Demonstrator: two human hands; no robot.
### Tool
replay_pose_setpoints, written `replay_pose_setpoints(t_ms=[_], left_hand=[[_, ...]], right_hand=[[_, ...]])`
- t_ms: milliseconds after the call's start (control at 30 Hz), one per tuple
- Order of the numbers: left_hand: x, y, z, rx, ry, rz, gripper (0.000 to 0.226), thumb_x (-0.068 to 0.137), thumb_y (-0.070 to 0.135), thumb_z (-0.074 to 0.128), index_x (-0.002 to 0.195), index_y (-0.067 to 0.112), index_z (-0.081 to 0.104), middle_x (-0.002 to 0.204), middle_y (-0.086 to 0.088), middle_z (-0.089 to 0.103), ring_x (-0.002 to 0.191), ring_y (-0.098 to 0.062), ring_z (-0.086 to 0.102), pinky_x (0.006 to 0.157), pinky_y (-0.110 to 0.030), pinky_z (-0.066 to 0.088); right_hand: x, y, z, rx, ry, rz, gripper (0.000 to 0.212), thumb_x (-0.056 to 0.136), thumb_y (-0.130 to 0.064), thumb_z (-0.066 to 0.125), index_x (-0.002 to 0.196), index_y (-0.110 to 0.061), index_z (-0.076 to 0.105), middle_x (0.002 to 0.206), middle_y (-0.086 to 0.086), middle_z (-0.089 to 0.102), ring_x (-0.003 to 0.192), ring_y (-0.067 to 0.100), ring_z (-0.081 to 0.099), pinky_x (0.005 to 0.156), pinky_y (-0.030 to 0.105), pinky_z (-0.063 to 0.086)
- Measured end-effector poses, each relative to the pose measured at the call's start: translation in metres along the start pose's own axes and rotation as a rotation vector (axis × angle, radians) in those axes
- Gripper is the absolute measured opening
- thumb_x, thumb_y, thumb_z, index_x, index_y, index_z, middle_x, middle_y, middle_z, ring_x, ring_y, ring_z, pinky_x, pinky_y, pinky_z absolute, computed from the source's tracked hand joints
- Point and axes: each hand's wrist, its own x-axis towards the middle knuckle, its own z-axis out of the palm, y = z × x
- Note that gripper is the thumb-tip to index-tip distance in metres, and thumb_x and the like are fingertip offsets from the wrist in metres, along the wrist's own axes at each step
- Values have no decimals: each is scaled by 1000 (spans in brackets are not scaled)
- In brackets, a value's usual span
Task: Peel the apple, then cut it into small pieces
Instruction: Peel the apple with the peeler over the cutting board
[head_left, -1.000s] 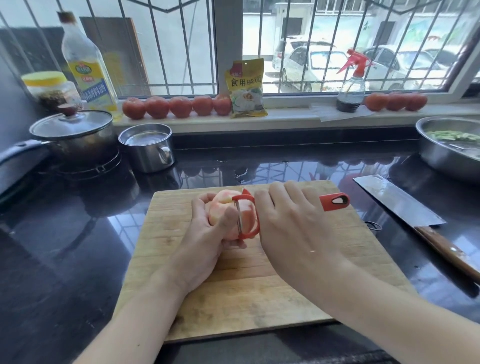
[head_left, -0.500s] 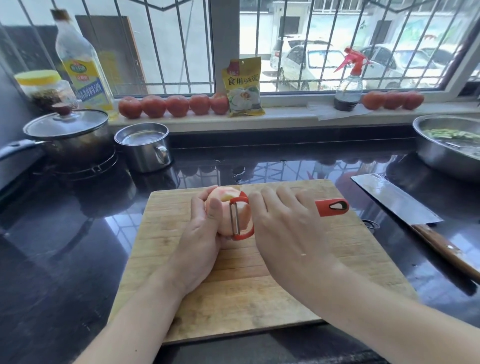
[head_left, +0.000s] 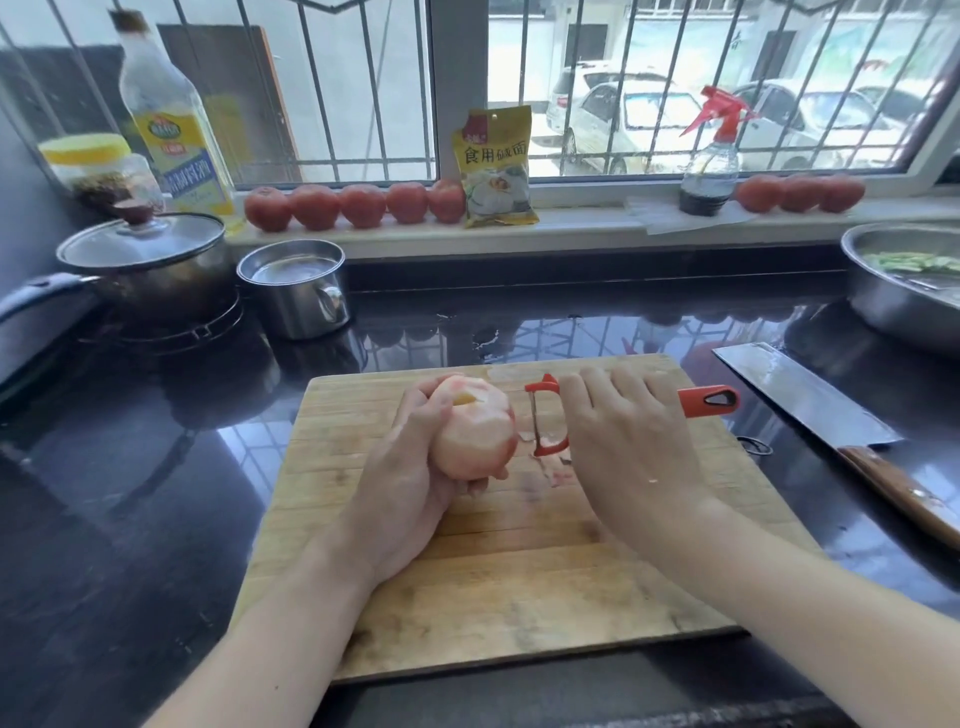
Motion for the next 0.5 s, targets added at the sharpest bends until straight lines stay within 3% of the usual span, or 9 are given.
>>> replay_pose_setpoints(t_ms=[67,200,333,433,500], left_hand=[[0,1,-1,-36,-27,-5,33,95,30,51,123,14,50,102,-20,69,69,-37,63,52,-34,42],[1,2,-3,-85,-37,-41,38,91,28,51,126,14,47,103,-22,68,72,-40,64,52,-34,46],[2,3,-2,-106,-58,-71,37,88,25,54,123,15,49,106,-20,69,86,-46,66,57,-36,52],[1,3,-3,-138,-54,-90,39,84,24,58,121,16,50,110,-21,67,99,-49,59,59,-38,57],[1,4,-3,-152,-53,-94,38,85,23,55,122,16,51,110,-21,66,102,-49,57,59,-39,58]], right_hand=[[2,8,3,-31,-55,23,51,81,-3,7,94,-11,56,82,8,58,77,31,51,71,43,40],[1,23,-2,-101,-67,8,52,73,2,14,101,-12,54,87,7,54,81,29,46,76,41,32],[0,28,-11,-110,-47,-8,59,72,4,9,103,-14,55,87,5,50,84,28,42,79,41,30],[0,26,-19,-111,-1,-43,49,73,7,24,101,-16,56,88,3,50,85,27,43,82,41,30],[0,22,-24,-138,-79,-128,51,66,6,23,103,-18,50,95,3,48,91,27,42,84,41,27]])
